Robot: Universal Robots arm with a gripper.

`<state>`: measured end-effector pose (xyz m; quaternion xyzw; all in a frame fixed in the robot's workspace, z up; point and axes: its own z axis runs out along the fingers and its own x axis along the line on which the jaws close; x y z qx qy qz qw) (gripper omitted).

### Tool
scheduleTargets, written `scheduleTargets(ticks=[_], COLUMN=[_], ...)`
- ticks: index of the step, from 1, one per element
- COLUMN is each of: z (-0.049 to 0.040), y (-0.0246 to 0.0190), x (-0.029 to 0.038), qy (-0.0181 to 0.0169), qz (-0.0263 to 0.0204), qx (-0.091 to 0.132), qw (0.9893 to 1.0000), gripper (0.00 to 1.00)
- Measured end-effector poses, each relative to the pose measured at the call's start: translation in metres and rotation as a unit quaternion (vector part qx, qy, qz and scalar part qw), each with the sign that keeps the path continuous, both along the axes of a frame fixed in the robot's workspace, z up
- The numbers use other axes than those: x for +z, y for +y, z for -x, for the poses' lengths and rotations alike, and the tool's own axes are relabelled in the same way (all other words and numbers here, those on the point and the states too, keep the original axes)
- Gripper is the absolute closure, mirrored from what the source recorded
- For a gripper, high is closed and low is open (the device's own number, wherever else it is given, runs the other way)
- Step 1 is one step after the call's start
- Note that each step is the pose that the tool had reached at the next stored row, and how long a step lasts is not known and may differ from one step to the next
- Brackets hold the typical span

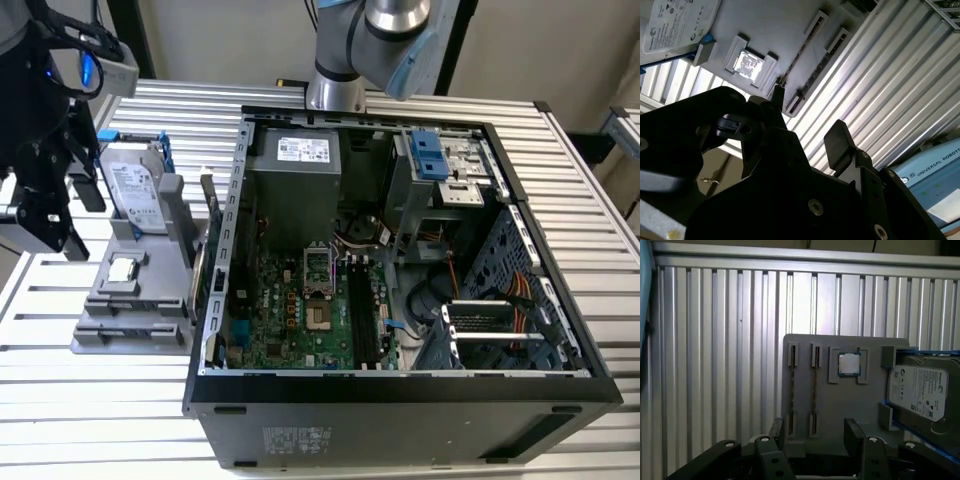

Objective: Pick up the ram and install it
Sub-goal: 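Pick up the ram and move it above insertion slot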

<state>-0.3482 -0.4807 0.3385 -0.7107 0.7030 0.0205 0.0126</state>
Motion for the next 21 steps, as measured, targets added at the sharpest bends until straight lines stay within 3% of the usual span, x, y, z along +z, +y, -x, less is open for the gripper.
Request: scheduleTargets(ticks=[5,10,21], z=[-0.0007,-0.001,-0.0015], y=[-0.0001,-0.0001,0.0], x=[-0.0029,-0.0053,-0.0118], qy=[0.0,-0.0001,0.0], qz=[0.0028,0.0217,0.0227], qx=[0.0,0.0,0.0], qw=[1.0,0.9998,0.9997], gripper=[1.0,1.0,1.0])
